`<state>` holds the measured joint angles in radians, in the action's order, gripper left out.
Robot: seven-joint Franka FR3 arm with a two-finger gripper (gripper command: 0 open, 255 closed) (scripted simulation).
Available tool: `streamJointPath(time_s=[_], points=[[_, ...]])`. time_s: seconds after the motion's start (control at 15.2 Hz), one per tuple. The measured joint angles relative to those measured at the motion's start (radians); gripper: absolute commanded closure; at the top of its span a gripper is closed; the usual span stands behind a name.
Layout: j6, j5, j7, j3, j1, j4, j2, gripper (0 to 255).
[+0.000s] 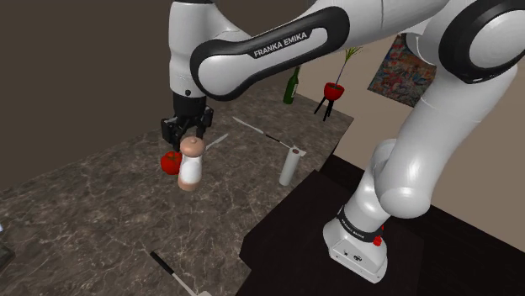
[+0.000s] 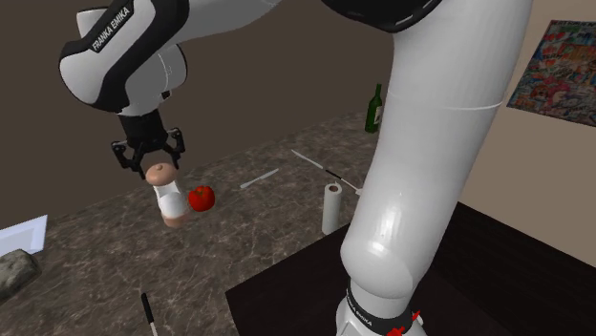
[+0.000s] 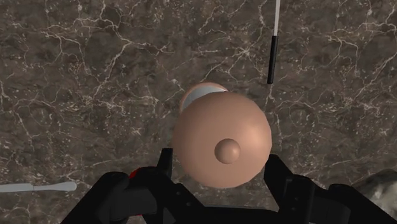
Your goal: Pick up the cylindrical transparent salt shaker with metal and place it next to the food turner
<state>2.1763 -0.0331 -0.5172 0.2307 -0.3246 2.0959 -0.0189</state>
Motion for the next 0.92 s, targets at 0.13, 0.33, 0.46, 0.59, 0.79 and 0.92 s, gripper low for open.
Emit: streamJointPath(time_s=[0.13, 0.33, 0.46, 0.59, 0.79, 0.92], points=[[0.029, -0.005, -0.004, 0.0, -0.001, 0.017, -0.013, 255], [0.068, -0.011, -0.008, 0.0, -0.001, 0.037, -0.032, 255], [0.091, -0.016, -0.013, 0.0, -0.002, 0.048, -0.045, 255], [0.117, -0.02, -0.017, 0.0, -0.002, 0.064, -0.055, 255], [0.154, -0.03, -0.024, -0.001, -0.003, 0.076, -0.08, 255], [0.179, -0.038, -0.03, -0.002, -0.004, 0.082, -0.101, 255]])
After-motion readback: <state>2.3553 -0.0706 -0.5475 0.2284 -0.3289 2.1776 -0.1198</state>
